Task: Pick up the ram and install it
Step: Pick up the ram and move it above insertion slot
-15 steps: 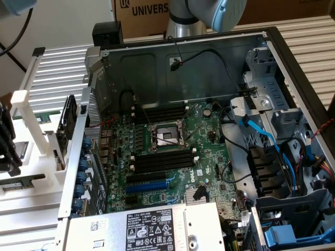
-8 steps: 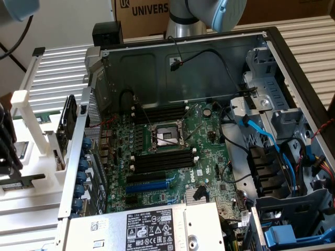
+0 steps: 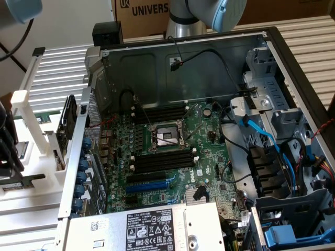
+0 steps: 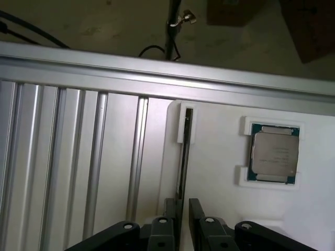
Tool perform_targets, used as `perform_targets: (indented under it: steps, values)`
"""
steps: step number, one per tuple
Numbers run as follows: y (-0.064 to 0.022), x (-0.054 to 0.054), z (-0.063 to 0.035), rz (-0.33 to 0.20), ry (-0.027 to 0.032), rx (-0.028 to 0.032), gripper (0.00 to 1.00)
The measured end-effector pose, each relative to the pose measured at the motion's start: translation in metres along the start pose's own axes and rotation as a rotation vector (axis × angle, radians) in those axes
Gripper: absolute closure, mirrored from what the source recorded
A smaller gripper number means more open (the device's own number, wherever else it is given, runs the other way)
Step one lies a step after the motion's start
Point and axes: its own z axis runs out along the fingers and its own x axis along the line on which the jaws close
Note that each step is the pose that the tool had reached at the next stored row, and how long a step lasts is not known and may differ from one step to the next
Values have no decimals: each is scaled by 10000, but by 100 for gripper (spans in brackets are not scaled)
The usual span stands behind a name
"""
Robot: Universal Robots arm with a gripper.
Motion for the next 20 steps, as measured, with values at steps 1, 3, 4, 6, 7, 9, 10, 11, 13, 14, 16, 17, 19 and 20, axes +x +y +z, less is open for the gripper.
perform_targets:
  steps: [1,3,4,6,7,9,10,11,13,14,16,17,19,20]
  values:
    - [-1,1,7,21,17,-1,75]
    - [-5,3,26,58,38,-2,75]
    - [-9,3,36,75,43,-1,75]
    - [-13,4,59,97,44,0,75]
    - [-13,4,67,113,44,0,75]
    - [-13,5,78,216,42,-1,75]
    - [-14,5,84,325,39,1,75]
    - [-14,5,90,446,37,3,75]
    - [-14,6,102,664,31,5,75]
    - [-15,6,110,762,28,0,75]
    - [-15,4,121,868,27,-15,75]
    - [-16,1,126,901,26,-20,75]
    - [-17,-11,139,957,22,-27,75]
    - [-17,-17,144,970,22,-28,75]
